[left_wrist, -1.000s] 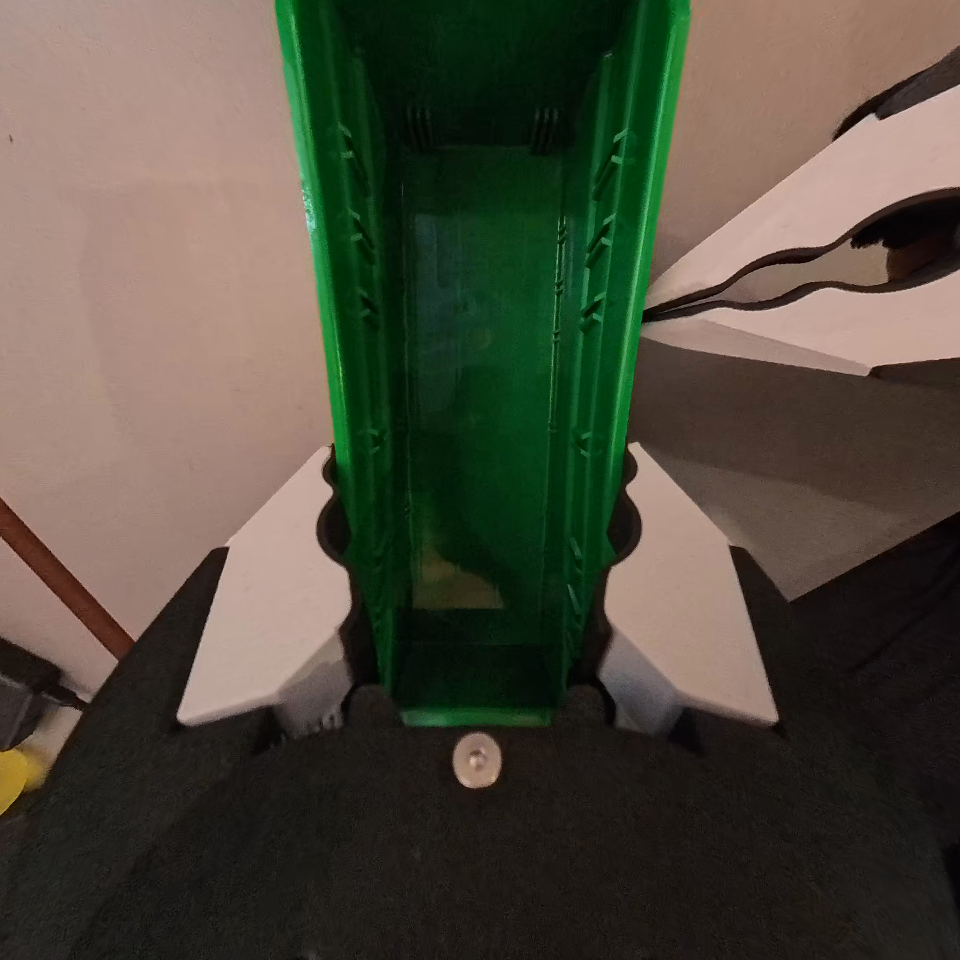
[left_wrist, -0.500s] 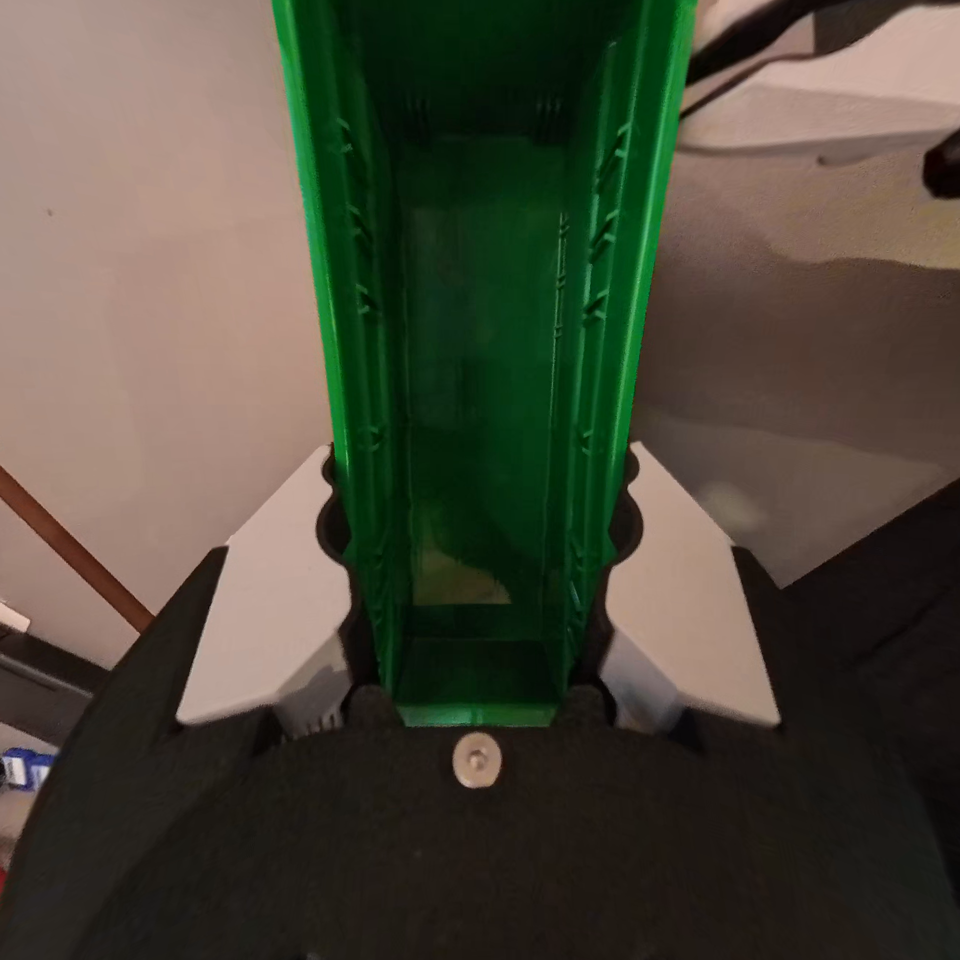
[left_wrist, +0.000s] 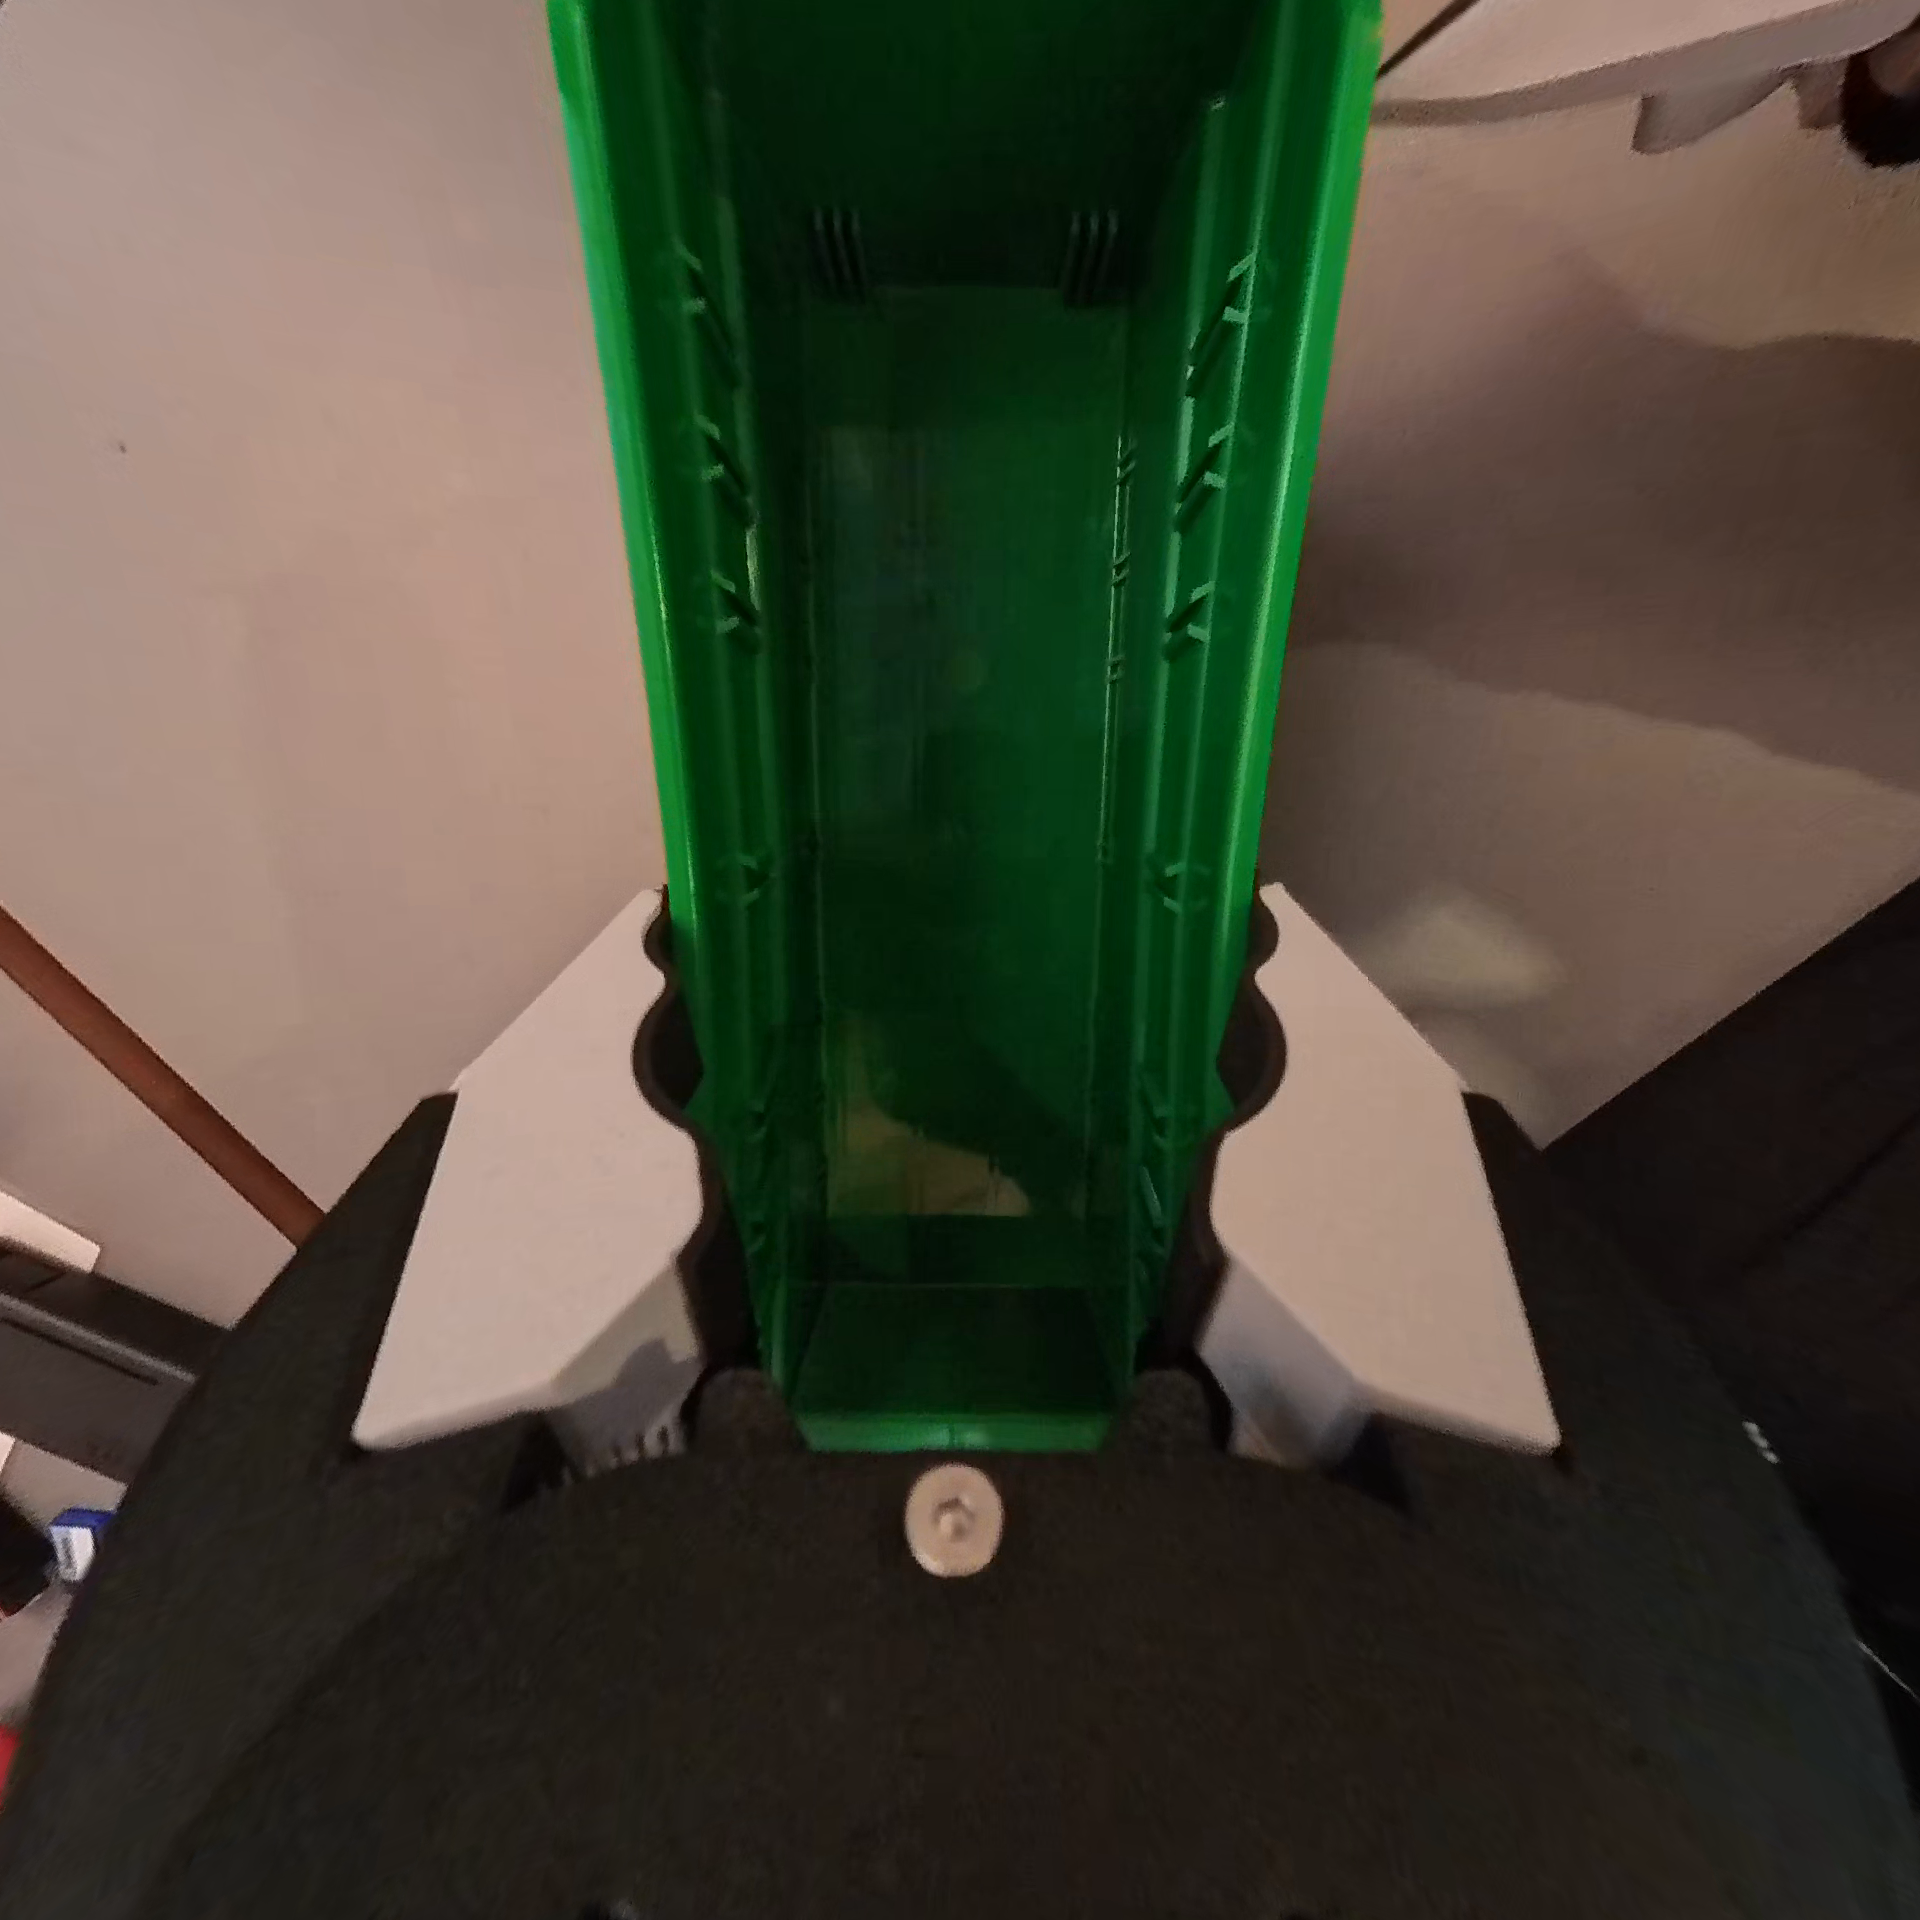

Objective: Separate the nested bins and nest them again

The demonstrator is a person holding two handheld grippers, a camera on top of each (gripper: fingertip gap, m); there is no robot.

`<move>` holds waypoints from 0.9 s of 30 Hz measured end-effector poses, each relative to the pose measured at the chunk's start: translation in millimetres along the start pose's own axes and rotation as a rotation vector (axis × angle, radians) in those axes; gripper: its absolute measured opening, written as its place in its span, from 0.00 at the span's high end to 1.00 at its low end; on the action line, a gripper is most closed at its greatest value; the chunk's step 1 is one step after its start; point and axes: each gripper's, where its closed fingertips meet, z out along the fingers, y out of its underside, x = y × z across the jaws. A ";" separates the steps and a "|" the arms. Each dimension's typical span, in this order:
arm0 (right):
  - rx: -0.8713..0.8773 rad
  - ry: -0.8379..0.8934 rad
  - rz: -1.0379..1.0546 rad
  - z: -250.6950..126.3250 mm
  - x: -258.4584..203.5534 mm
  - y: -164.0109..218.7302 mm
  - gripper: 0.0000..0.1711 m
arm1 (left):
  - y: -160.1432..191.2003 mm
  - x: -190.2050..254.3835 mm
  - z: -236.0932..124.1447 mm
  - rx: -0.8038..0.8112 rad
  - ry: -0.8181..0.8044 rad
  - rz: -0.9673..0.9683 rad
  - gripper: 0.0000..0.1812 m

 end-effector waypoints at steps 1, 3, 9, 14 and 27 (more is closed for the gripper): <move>-0.010 0.007 -0.004 0.3 1.7 2.0 0.87 | 1.2 0.1 0.1 -0.005 -0.002 0.010 0.44; -0.043 0.006 -0.017 2.9 1.7 8.8 0.90 | 2.0 2.9 0.4 -0.008 0.007 0.027 0.44; -0.099 -0.027 -0.044 10.0 -4.9 21.0 0.89 | 2.2 5.3 1.3 -0.014 0.012 0.045 0.45; -0.131 -0.044 -0.042 14.0 -7.6 28.9 0.90 | 4.7 4.8 2.3 -0.031 0.005 0.052 0.45; -0.206 -0.037 -0.036 24.9 -5.3 45.2 0.96 | 9.5 1.1 7.4 -0.011 0.027 0.017 0.47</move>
